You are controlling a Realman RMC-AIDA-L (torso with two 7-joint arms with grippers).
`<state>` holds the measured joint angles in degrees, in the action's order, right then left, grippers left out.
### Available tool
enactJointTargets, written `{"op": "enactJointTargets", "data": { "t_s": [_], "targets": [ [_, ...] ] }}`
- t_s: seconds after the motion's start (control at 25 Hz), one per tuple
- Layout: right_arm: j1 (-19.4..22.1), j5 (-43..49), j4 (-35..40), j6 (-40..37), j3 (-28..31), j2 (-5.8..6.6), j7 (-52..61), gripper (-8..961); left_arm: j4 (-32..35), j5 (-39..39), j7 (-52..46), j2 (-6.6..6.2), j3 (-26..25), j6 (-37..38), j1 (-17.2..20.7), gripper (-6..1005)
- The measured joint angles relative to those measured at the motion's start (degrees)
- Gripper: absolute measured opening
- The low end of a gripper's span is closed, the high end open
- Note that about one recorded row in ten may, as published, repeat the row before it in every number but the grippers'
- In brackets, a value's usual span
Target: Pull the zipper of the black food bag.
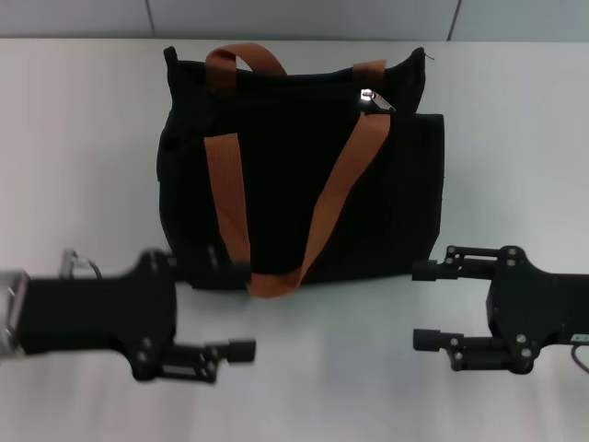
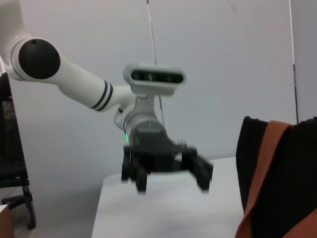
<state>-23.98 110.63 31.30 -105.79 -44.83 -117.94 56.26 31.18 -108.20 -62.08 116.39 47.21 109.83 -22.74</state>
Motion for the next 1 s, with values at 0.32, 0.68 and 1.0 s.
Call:
{"op": "enactJointTargets", "data": {
  "t_s": [0.32, 0.68, 1.0],
  "targets": [
    [-0.4, 1.9, -1.7, 2.1, -0.8, -1.04, -1.6, 703, -7.0, -3.5, 6.1, 0.37, 0.0, -5.9, 0.0, 805],
    [-0.8, 2.2, -3.1, 2.7, -0.8, -1.06, -2.3, 703, -7.2, -3.4, 6.3, 0.24, -0.1, -5.5, 0.1, 805],
    [-0.8, 2.3, -3.2, 3.1, -0.8, -1.06, -2.4, 703, -7.2, -3.2, 6.3, 0.23, 0.0, -5.3, 0.1, 805]
  ]
}}
